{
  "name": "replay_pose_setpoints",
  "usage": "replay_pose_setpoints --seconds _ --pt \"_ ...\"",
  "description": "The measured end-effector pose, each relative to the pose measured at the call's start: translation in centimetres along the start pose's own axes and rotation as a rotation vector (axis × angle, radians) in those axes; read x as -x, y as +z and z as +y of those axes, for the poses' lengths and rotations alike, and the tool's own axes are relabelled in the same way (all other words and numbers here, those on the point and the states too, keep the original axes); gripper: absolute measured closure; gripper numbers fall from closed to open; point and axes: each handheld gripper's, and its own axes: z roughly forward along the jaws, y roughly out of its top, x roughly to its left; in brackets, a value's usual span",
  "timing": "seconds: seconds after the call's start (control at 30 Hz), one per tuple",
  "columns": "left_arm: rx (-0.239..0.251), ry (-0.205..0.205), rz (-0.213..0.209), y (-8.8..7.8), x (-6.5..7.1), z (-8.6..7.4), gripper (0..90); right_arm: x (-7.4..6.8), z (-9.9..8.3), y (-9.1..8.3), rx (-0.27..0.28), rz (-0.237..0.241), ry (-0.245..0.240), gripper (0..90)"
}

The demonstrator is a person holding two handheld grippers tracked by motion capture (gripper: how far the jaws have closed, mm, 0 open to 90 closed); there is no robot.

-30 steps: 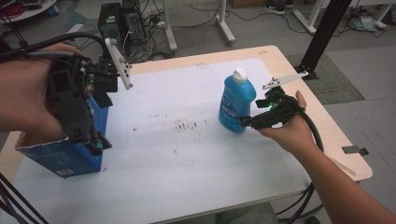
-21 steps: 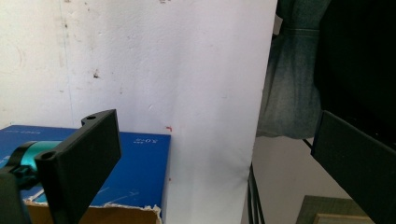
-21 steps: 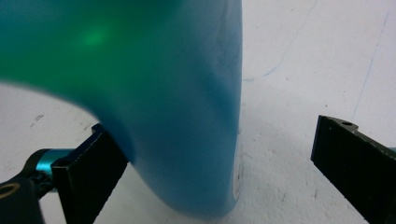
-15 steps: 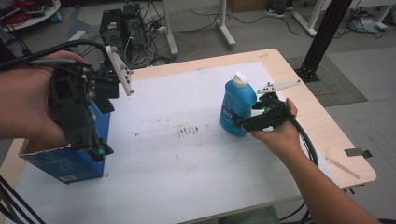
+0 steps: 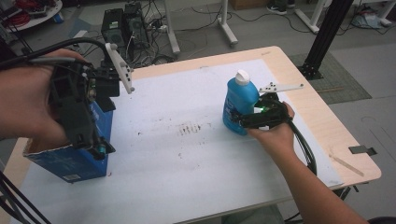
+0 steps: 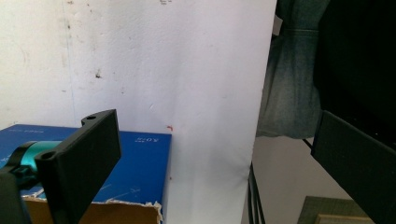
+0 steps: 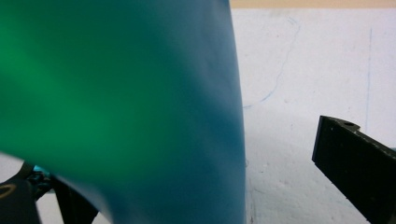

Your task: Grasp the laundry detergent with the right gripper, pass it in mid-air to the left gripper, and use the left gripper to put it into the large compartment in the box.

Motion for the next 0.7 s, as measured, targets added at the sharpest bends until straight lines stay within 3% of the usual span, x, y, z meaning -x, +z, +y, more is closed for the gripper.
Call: replay_pose_setpoints --seconds 0.3,0.7 --pt "0.002 -0.001 0.004 0.09 0.10 0.01 1.7 -0.69 -0.30 -0.25 0.029 -0.039 -0.016 2.8" --pt "0.004 -0.009 0.004 0.17 0.15 -0.39 1.7 -1.01 -0.57 0.09 0.067 -0.032 -0.048 3.1"
